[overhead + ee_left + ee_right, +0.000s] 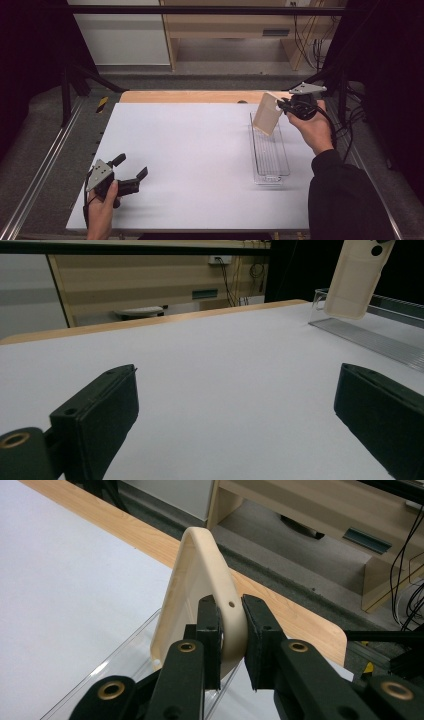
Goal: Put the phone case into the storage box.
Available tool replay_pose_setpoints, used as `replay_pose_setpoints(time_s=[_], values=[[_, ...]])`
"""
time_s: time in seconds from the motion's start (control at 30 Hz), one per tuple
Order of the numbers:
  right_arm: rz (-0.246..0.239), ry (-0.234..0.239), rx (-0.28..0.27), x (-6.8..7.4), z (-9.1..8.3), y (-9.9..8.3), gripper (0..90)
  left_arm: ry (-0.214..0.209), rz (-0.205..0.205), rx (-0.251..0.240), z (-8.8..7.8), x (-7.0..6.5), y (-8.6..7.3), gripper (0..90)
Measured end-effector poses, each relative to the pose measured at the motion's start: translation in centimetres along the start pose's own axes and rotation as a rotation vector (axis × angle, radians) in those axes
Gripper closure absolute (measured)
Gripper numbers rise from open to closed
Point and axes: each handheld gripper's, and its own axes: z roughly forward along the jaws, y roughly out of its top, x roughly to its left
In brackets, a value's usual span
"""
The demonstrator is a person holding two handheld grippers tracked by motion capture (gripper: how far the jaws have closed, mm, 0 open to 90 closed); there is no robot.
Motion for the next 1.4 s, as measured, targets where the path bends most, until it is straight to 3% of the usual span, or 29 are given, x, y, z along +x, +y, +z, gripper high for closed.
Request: replay_pose_setpoints(time_s=[0.63, 0.93, 1.4], values=[[-0.013, 0.003, 0.026, -0.2, 0.3, -0.2, 78.8, 0.003, 0.004, -0.005, 0.0, 0.1, 0.0, 1.6], [-0.045, 0.002, 0.041, 0.0, 1.0, -0.3, 78.7, -0.001, 0.006, -0.004, 0.1, 0.0, 0.0, 1.7], [-0.054, -0.008, 0.032, 0.6, 2.3, -0.3, 78.5, -0.002, 0.006, -0.004, 0.1, 0.0, 0.0, 1.7]])
